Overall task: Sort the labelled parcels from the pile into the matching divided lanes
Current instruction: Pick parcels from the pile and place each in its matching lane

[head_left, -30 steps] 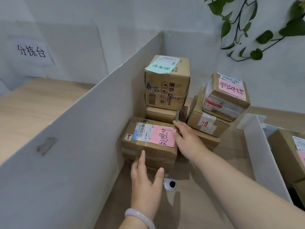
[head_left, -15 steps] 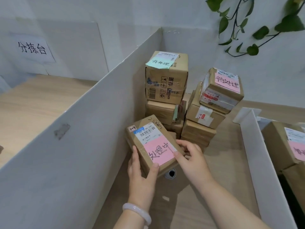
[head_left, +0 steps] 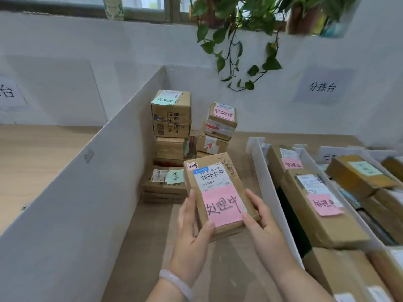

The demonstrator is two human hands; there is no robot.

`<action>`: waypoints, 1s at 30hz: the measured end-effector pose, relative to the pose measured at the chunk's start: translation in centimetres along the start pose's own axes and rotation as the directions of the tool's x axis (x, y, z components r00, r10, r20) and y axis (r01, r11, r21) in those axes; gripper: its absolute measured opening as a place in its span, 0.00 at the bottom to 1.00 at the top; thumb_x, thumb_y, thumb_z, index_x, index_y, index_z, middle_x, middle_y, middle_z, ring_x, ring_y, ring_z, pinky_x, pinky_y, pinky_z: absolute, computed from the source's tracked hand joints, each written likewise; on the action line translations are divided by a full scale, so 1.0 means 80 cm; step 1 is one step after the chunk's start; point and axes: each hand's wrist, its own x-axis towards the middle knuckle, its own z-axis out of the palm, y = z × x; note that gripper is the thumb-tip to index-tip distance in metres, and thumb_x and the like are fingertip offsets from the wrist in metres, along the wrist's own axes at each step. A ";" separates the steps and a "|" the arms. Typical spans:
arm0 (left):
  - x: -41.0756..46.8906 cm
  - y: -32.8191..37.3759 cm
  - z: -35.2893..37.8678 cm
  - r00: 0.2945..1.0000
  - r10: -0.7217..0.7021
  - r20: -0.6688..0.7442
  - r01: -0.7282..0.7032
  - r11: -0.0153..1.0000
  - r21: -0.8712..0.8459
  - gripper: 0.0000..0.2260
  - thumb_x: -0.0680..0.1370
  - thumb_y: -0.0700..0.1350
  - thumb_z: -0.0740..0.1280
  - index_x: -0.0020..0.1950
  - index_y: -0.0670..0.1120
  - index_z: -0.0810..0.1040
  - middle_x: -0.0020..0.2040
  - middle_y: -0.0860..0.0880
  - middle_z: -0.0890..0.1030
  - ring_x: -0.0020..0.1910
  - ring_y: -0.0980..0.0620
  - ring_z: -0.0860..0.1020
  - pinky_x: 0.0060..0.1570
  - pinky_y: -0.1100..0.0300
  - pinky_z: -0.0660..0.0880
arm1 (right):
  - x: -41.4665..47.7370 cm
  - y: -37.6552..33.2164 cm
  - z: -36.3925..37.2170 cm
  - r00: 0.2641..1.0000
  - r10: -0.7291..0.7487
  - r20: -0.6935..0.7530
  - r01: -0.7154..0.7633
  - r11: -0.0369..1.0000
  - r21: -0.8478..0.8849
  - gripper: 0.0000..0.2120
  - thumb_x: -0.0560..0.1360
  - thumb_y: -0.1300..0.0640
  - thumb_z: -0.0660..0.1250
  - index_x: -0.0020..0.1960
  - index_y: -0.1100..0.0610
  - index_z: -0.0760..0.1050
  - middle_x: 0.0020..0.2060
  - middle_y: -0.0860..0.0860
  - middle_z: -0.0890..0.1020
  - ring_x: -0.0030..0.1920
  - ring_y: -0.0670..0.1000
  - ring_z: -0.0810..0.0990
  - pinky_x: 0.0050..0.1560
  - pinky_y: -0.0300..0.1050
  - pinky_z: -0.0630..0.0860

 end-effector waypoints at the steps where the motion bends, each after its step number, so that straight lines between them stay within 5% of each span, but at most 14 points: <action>1: -0.006 0.004 0.007 0.999 0.025 0.039 -0.025 1.000 0.016 0.30 0.74 0.54 0.63 0.72 0.71 0.57 0.76 0.62 0.57 0.74 0.69 0.55 0.62 0.81 0.57 | -0.013 -0.005 -0.010 0.999 -0.008 -0.031 0.008 1.000 -0.001 0.21 0.80 0.55 0.64 0.67 0.35 0.68 0.62 0.32 0.75 0.58 0.30 0.73 0.59 0.36 0.72; 4: -0.026 0.018 0.040 0.986 0.084 0.141 -0.088 0.996 0.017 0.26 0.71 0.61 0.62 0.67 0.78 0.61 0.77 0.59 0.57 0.74 0.70 0.52 0.61 0.82 0.56 | -0.058 -0.011 -0.050 0.987 -0.026 -0.157 0.021 0.999 -0.033 0.23 0.79 0.56 0.66 0.68 0.36 0.68 0.64 0.37 0.76 0.60 0.34 0.75 0.60 0.38 0.74; 9: -0.069 0.047 0.103 0.958 0.163 0.236 -0.160 0.987 -0.029 0.24 0.69 0.60 0.65 0.63 0.77 0.66 0.74 0.57 0.63 0.75 0.60 0.59 0.74 0.54 0.61 | -0.135 -0.011 -0.116 0.944 -0.053 -0.327 0.021 0.995 -0.099 0.24 0.77 0.54 0.68 0.69 0.37 0.67 0.64 0.38 0.74 0.58 0.32 0.74 0.50 0.30 0.75; 15: -0.150 0.085 0.161 0.926 0.178 0.332 -0.158 0.984 -0.087 0.25 0.68 0.57 0.71 0.62 0.73 0.70 0.69 0.60 0.68 0.70 0.61 0.68 0.69 0.59 0.68 | -0.227 -0.018 -0.189 0.922 -0.060 -0.382 0.012 0.992 -0.126 0.22 0.77 0.50 0.67 0.64 0.28 0.65 0.63 0.34 0.72 0.60 0.34 0.73 0.51 0.33 0.75; 19: -0.214 0.101 0.210 0.903 0.225 0.365 -0.207 0.974 -0.089 0.26 0.72 0.46 0.72 0.65 0.66 0.70 0.68 0.59 0.70 0.66 0.68 0.68 0.58 0.79 0.65 | -0.295 -0.010 -0.245 0.904 -0.083 -0.420 0.014 0.987 -0.163 0.23 0.77 0.48 0.67 0.62 0.24 0.64 0.67 0.37 0.70 0.66 0.40 0.70 0.63 0.49 0.75; 22: -0.272 0.113 0.257 0.888 0.208 0.409 -0.184 0.978 -0.099 0.27 0.73 0.45 0.72 0.65 0.68 0.69 0.68 0.60 0.70 0.67 0.63 0.69 0.65 0.66 0.70 | -0.354 -0.005 -0.297 0.873 -0.130 -0.470 0.038 0.979 -0.200 0.24 0.76 0.48 0.68 0.62 0.24 0.65 0.67 0.36 0.70 0.66 0.39 0.71 0.64 0.48 0.74; 24: -0.315 0.119 0.291 0.884 0.184 0.431 -0.167 0.983 -0.078 0.27 0.72 0.48 0.71 0.66 0.70 0.68 0.68 0.62 0.71 0.68 0.61 0.70 0.69 0.54 0.70 | -0.398 -0.005 -0.334 0.865 -0.142 -0.481 0.044 0.977 -0.208 0.23 0.77 0.51 0.68 0.61 0.26 0.65 0.66 0.34 0.69 0.65 0.36 0.70 0.58 0.36 0.73; 30: -0.437 0.145 0.400 0.818 0.174 0.549 -0.177 0.983 -0.047 0.27 0.74 0.51 0.69 0.64 0.75 0.63 0.70 0.62 0.66 0.70 0.59 0.66 0.72 0.50 0.66 | -0.529 0.015 -0.443 0.789 -0.164 -0.592 -0.010 0.960 -0.280 0.25 0.76 0.50 0.69 0.64 0.27 0.62 0.67 0.37 0.68 0.65 0.36 0.69 0.55 0.31 0.70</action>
